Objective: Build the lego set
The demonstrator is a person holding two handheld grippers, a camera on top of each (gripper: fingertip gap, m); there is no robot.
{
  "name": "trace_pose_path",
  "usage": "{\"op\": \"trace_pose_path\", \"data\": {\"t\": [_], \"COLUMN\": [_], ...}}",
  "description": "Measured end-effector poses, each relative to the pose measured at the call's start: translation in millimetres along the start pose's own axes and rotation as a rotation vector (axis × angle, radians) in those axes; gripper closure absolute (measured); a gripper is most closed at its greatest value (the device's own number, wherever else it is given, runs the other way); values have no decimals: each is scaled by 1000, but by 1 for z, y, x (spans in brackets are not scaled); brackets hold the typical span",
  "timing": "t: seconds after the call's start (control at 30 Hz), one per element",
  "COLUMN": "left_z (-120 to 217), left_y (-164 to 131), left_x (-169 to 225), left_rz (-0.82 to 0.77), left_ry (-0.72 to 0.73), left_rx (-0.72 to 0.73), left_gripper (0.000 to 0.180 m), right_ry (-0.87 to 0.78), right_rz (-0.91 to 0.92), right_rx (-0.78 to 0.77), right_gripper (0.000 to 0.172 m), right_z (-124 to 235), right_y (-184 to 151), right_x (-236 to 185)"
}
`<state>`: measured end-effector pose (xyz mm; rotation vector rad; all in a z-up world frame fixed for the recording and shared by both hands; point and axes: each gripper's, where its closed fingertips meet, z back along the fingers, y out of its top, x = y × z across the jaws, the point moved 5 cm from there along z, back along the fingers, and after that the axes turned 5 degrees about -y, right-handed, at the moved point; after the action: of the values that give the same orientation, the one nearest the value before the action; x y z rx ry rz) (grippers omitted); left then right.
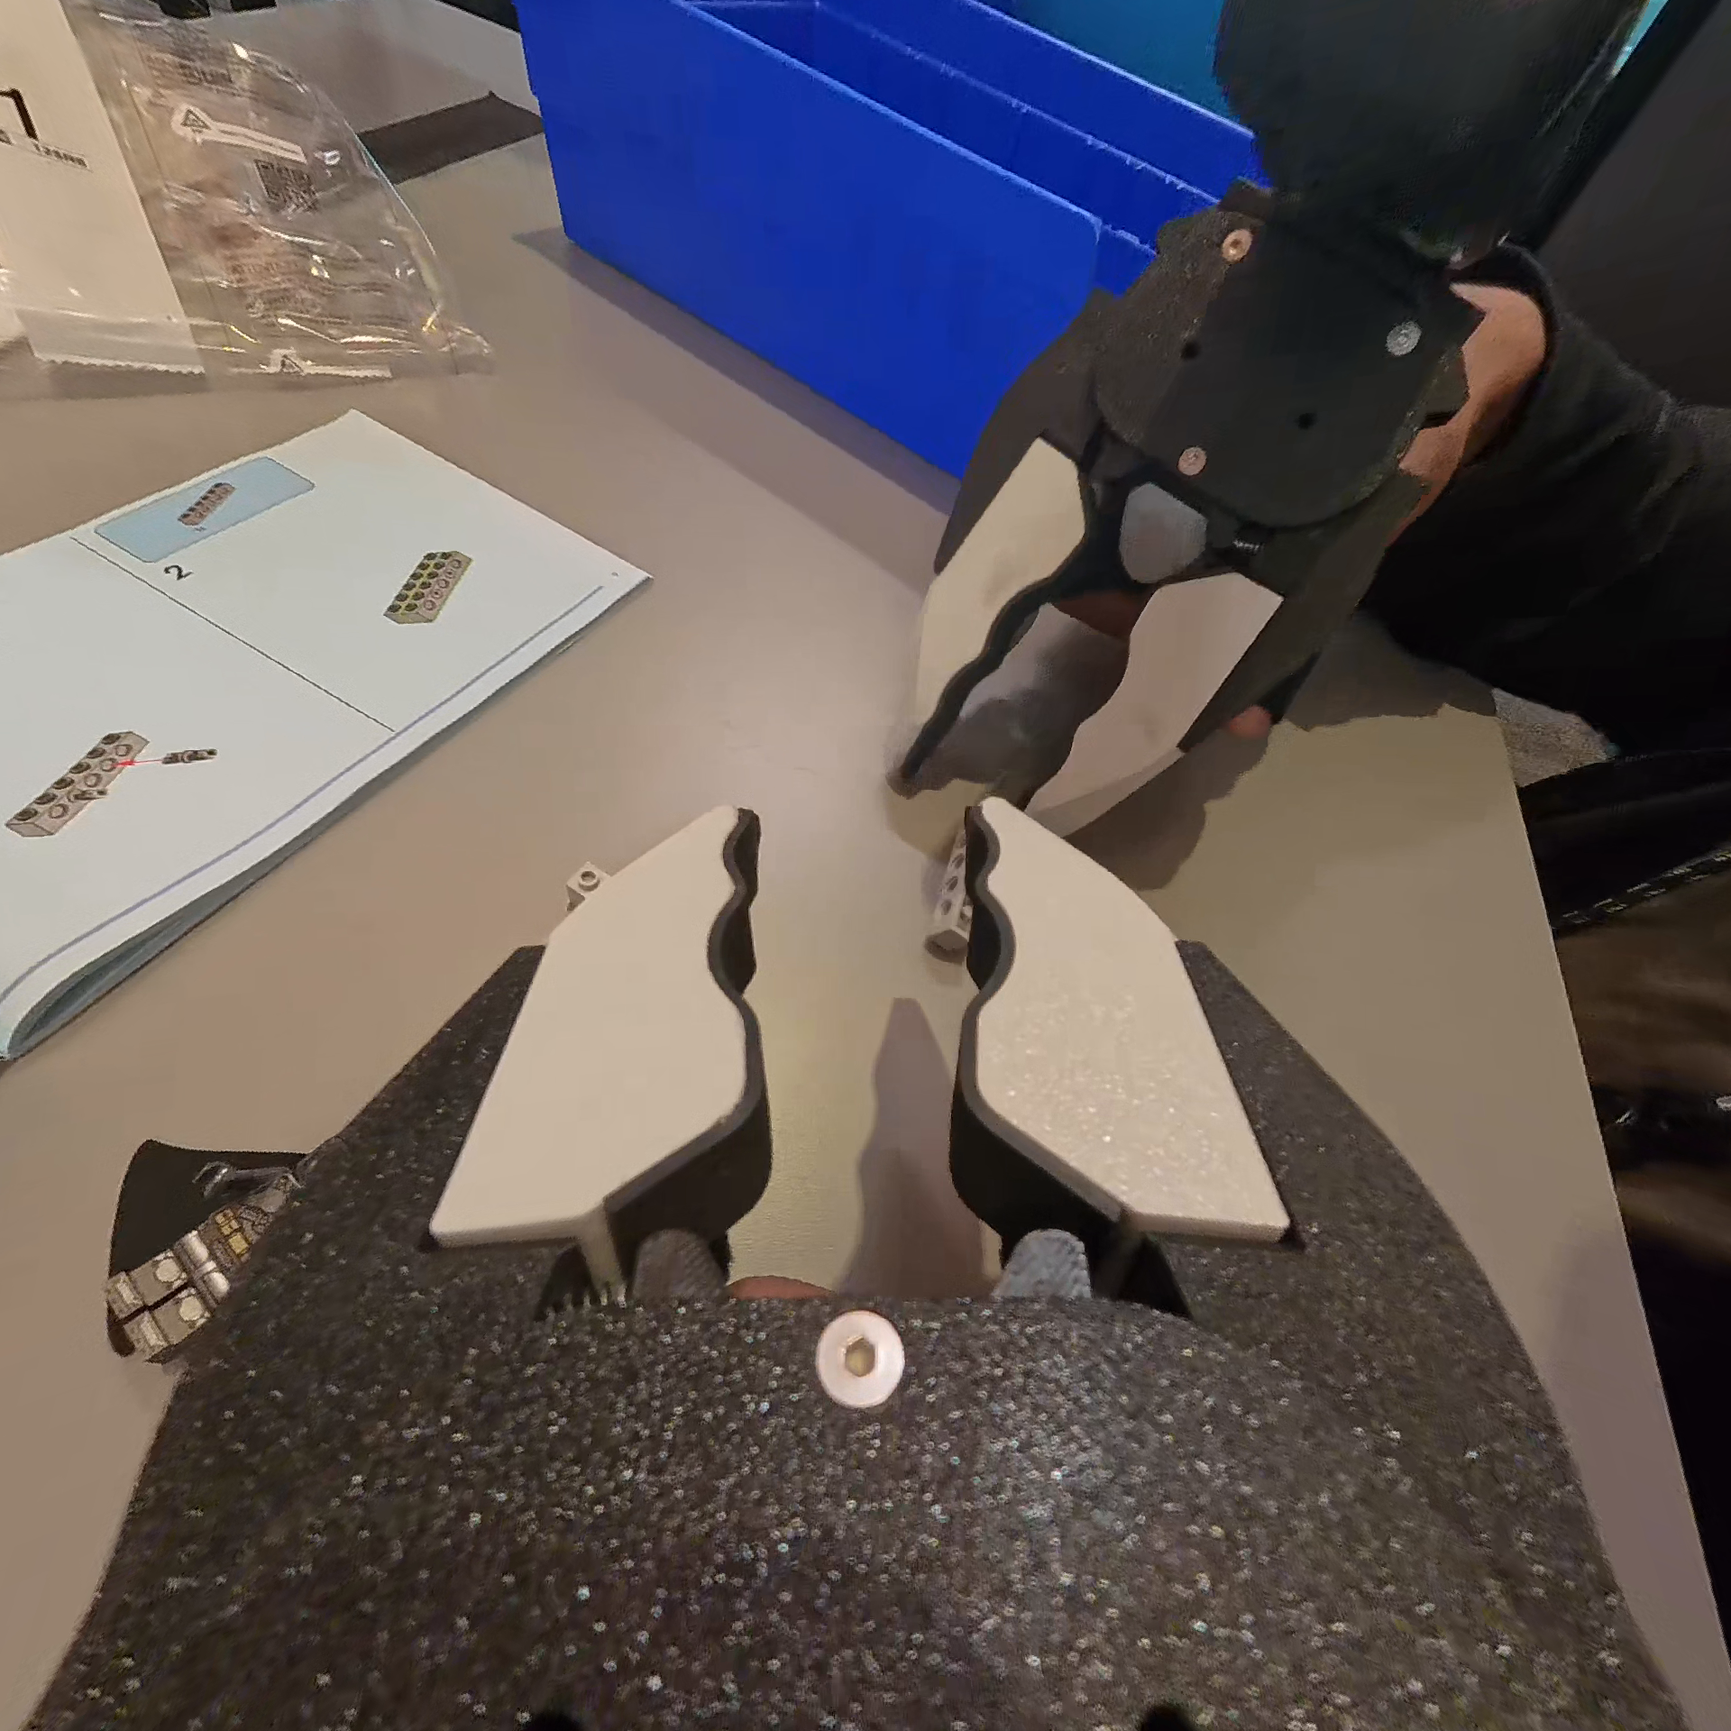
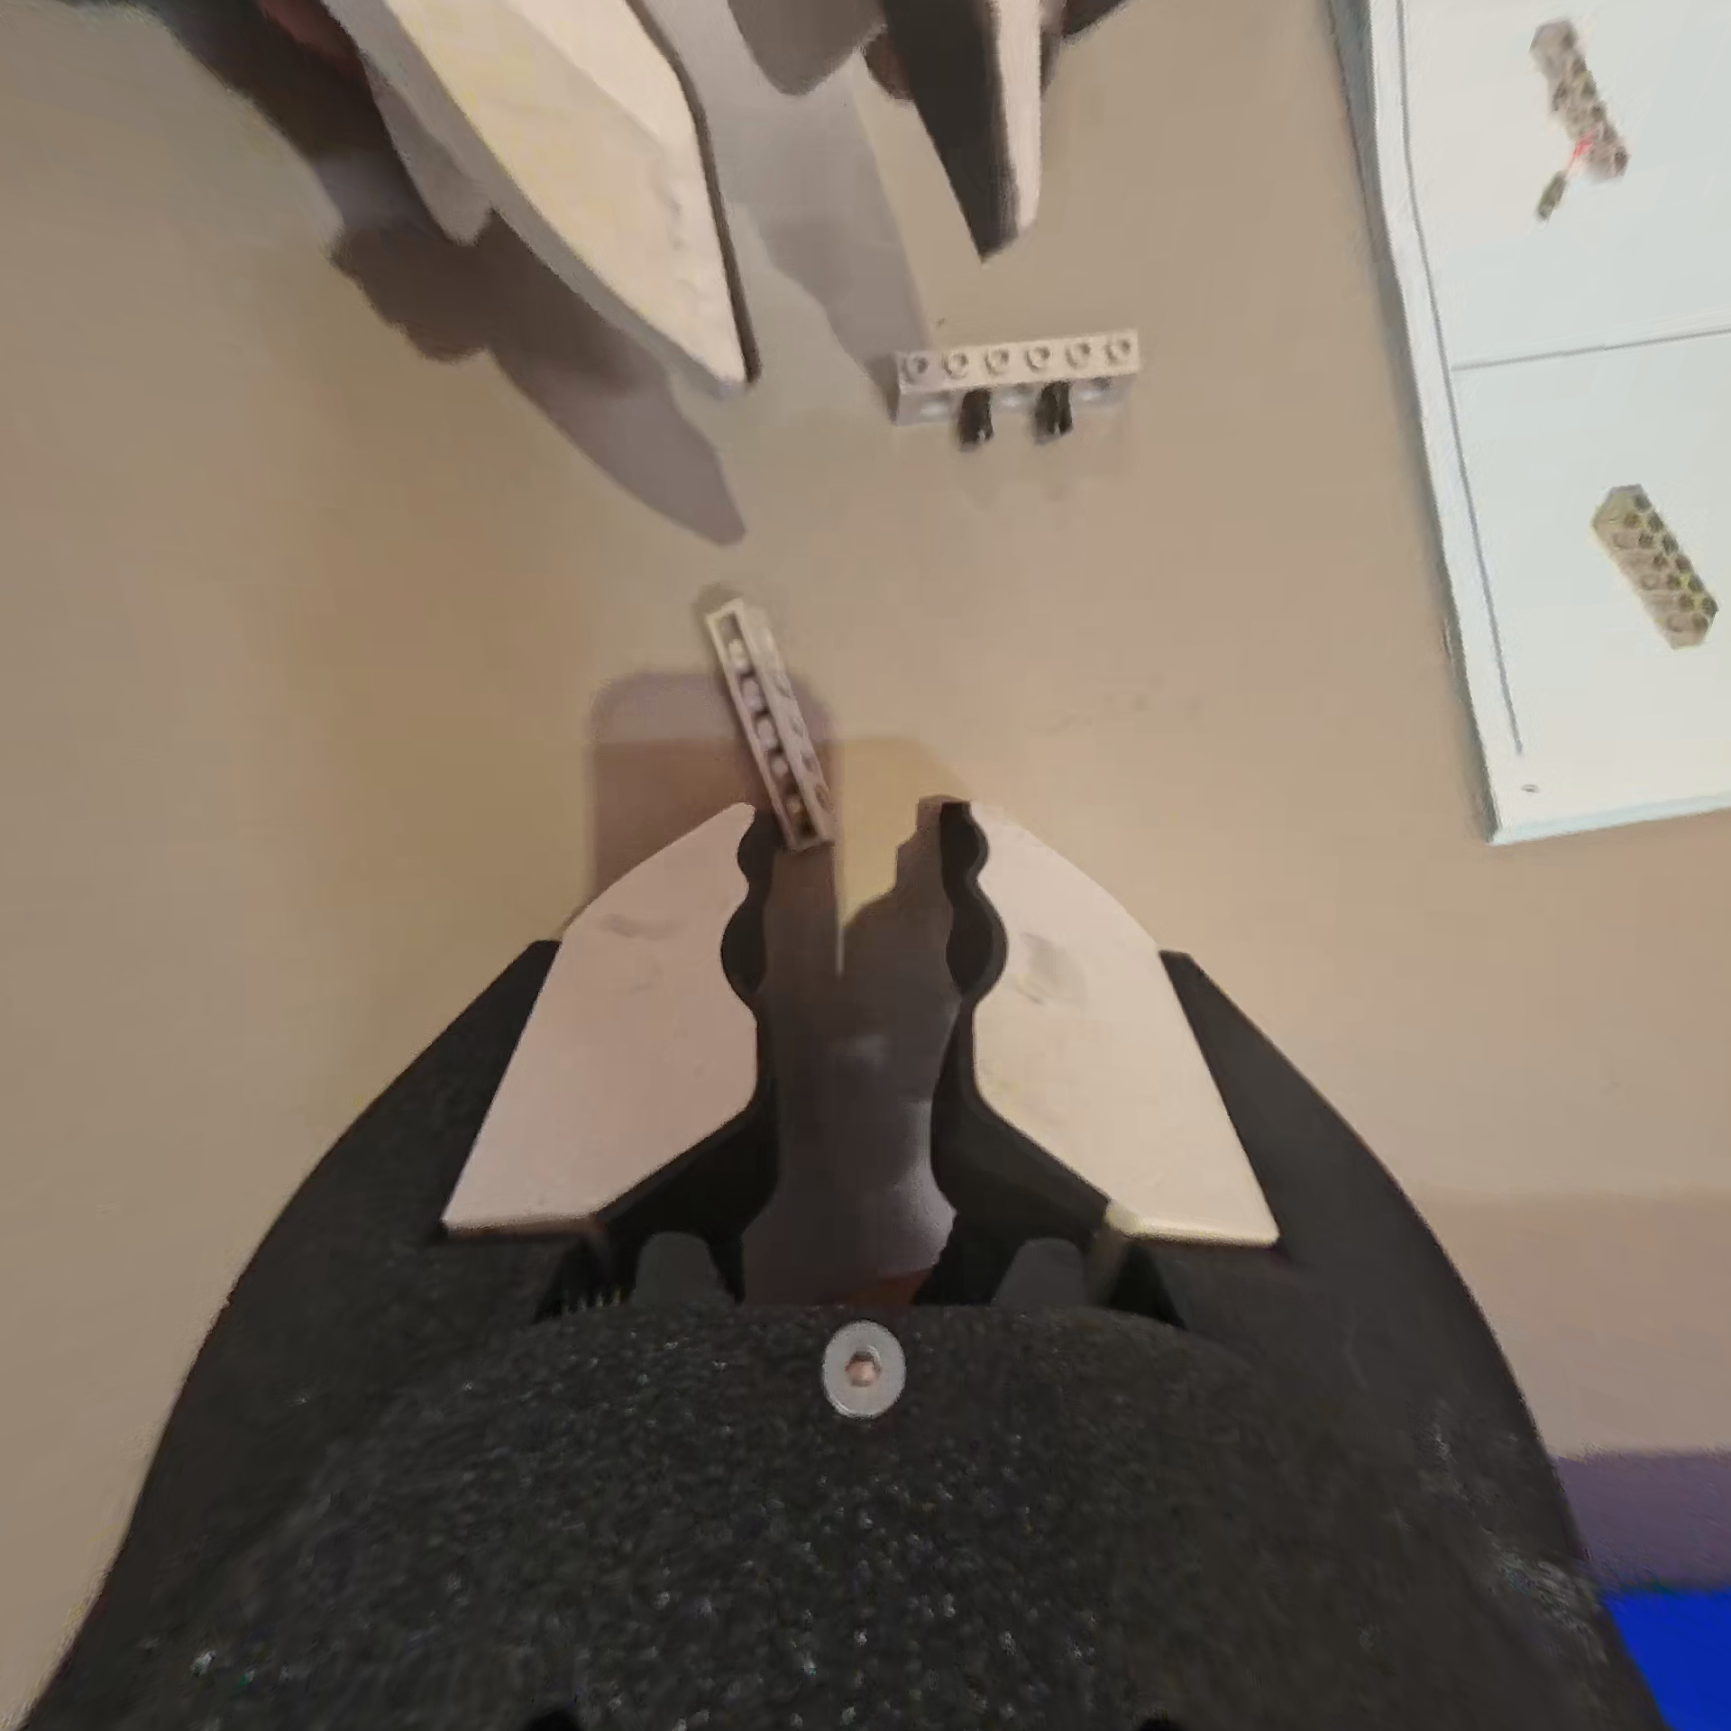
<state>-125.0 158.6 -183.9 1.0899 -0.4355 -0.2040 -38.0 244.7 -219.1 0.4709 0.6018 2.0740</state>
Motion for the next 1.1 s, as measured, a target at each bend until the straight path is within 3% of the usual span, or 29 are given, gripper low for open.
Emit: {"op": "trace_pose_path", "data": {"t": [0.17,0.43,0.63,0.7,0.9,1.1], "left_z": [0,1,2,2,-3,-5], "left_y": [0,0,1,0,-8,-10], "left_x": [0,0,3,5,11,7], "left_rz": [5,-7,-14,-23,-26,86], "left_ry": [5,30,25,13,-9,-19], "left_rx": [2,-12,-19,-33,-119,-124], "left_gripper": [138,138,138,138,138,142], "right_ry": [-42,23,67,17,-150,-333], "right_rz": [74,198,133,140,260,386], "right_rx": [-63,-50,-5,3,210,362], "right_gripper": [131,132,146,157,158,158], "right_z": [1,-8,-10,-9,0,6], "right_y": [3,17,15,14,23,34], "right_x": [6,2,-2,1,2,-4]}}
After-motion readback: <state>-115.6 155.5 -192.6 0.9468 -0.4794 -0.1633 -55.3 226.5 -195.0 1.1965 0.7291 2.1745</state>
